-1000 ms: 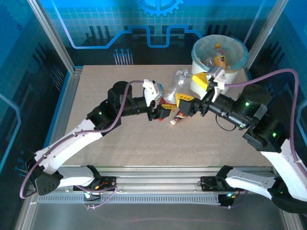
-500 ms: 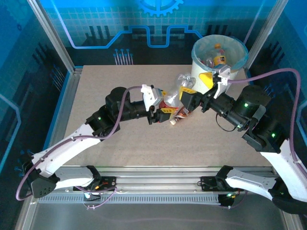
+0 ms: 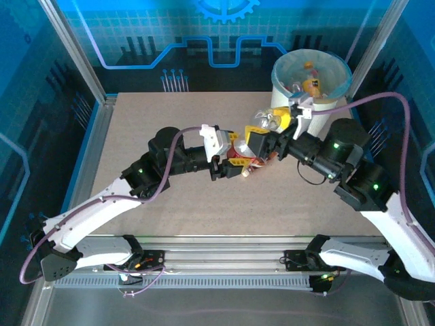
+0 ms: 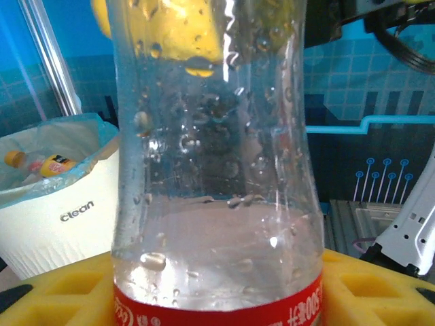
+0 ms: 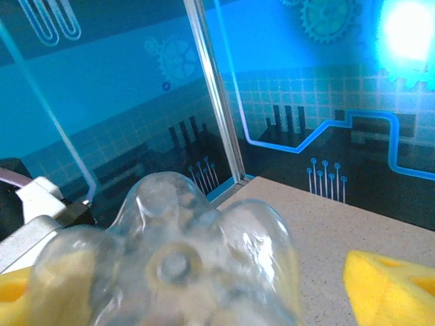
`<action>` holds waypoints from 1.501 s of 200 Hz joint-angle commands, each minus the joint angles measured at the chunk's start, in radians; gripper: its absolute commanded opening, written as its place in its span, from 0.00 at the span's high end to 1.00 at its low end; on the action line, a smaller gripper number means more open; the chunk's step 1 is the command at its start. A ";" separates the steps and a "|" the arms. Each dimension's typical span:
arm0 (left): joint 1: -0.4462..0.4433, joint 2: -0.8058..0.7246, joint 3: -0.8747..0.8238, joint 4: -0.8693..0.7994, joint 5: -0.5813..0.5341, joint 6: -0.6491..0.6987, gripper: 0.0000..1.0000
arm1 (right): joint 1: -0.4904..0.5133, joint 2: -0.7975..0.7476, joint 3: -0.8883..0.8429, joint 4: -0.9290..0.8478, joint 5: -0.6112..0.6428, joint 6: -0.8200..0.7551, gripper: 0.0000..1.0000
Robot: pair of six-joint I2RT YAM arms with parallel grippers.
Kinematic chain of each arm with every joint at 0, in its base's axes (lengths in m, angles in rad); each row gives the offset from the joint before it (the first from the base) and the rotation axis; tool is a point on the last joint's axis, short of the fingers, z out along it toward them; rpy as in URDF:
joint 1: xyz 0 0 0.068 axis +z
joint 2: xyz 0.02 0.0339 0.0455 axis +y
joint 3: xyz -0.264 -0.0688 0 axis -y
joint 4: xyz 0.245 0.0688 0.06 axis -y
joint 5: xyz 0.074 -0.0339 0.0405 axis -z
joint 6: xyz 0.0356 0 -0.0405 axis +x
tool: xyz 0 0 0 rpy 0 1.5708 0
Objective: Put the plastic bottles in the bin
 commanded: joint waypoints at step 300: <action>-0.022 -0.025 0.090 -0.095 -0.390 0.200 0.03 | -0.749 1.052 0.999 -0.329 0.553 -0.277 0.42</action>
